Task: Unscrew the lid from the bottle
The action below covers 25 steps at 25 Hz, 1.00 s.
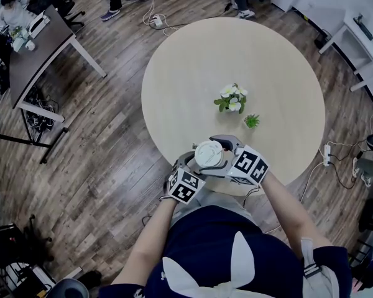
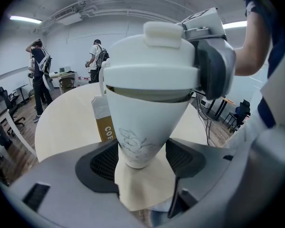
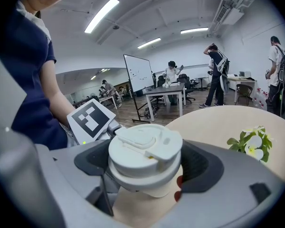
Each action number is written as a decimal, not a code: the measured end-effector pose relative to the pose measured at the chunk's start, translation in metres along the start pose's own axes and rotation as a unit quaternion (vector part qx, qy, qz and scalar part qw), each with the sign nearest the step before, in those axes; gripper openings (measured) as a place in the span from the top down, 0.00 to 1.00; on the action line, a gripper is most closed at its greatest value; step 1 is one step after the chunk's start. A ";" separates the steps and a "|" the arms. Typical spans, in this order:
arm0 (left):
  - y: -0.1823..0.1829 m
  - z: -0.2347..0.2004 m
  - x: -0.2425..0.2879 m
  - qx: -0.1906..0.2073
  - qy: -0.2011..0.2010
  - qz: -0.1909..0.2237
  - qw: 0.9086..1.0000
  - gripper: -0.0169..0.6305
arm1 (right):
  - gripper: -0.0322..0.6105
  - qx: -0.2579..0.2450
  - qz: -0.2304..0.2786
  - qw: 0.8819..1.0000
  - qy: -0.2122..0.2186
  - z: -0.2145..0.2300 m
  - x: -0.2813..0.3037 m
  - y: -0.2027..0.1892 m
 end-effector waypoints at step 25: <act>-0.002 0.001 0.000 -0.003 0.002 -0.003 1.000 0.48 | 0.25 0.066 0.095 0.992 -0.054 0.000 -0.015 0.014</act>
Point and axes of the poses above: the fingertips, and each gripper's own axes: x forward along the fingers, z to its right, y out of its top, the point moved 1 cm from there along -x, backward along the fingers, and after that the axes turned 8 degrees about x, right-handed, at the moved point
